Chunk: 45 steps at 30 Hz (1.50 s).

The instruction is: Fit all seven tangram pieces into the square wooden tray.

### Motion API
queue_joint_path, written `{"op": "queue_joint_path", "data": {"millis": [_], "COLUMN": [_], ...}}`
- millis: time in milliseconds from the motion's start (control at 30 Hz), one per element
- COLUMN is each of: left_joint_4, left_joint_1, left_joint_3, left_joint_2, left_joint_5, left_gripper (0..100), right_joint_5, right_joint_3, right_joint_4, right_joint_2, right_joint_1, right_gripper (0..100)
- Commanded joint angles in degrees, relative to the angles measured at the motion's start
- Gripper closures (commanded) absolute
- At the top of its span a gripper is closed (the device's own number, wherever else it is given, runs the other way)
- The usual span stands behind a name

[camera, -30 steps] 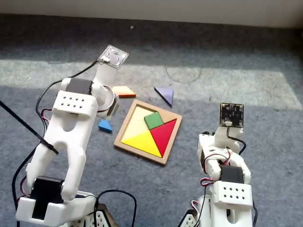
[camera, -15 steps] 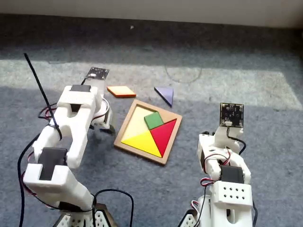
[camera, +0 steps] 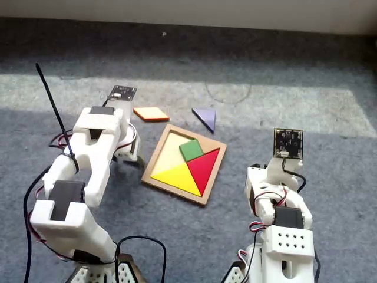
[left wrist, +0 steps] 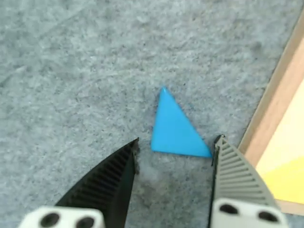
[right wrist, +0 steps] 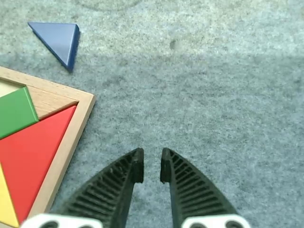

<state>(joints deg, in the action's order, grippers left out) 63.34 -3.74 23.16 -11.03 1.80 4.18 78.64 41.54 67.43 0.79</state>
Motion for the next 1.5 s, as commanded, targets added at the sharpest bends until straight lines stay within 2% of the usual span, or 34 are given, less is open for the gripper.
{"op": "queue_joint_path", "data": {"millis": [0,167,400,567,833,967,1167,1300,1467], "left_joint_4": [-2.1,-2.1,-3.7,-3.3,-3.3,0.4,1.3,1.7,4.1], "left_joint_1": [0.5,3.4,1.9,1.8,2.2,2.2,2.2,2.9,5.7], "left_joint_3": [-2.6,-2.7,-2.7,-2.1,-3.1,-6.3,-7.7,-6.9,-4.0], "left_joint_2": [0.3,0.5,0.3,0.3,-2.2,-4.7,-4.7,1.5,10.8], "left_joint_5": [2.0,4.4,11.6,11.6,11.4,11.4,11.0,4.6,0.4], "left_gripper": [75,75,75,75,85,85,91,92,92], "right_joint_5": [0.7,0.7,0.7,0.7,0.7,0.7,0.7,0.7,0.7], "right_joint_3": [-0.2,-0.2,-0.2,-0.2,-0.2,-0.2,-0.2,-0.1,-0.1], "right_joint_4": [-1.2,-1.2,-1.2,-1.2,-1.2,-1.2,-1.2,-1.2,-1.2], "right_joint_2": [0.8,0.8,0.8,0.8,0.8,0.8,0.8,0.8,0.8], "right_joint_1": [-0.7,-0.7,-0.7,-0.7,-0.7,-0.7,-0.7,-0.7,-0.7], "right_gripper": [92.1,92.1,92.1,92.1,92.1,92.1,92.1,92.1,92.1]}}
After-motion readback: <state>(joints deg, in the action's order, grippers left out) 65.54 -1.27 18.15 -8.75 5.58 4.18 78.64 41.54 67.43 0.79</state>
